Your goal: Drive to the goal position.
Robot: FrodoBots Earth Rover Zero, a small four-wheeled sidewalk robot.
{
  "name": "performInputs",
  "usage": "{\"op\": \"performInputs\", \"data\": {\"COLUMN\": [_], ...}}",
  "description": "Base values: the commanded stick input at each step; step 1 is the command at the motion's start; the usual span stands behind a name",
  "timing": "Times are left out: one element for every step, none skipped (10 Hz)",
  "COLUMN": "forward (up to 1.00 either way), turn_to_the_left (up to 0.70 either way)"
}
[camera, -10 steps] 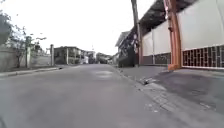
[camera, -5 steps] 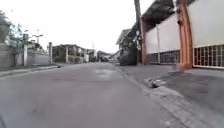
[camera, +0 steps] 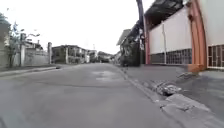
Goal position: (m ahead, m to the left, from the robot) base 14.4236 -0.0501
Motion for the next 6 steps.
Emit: {"op": "performInputs", "data": {"forward": [1.0, 1.0, 1.0, 1.0, 1.0, 1.0], "turn_to_the_left": [0.0, 0.0, 0.0, 0.0, 0.0, 0.0]}}
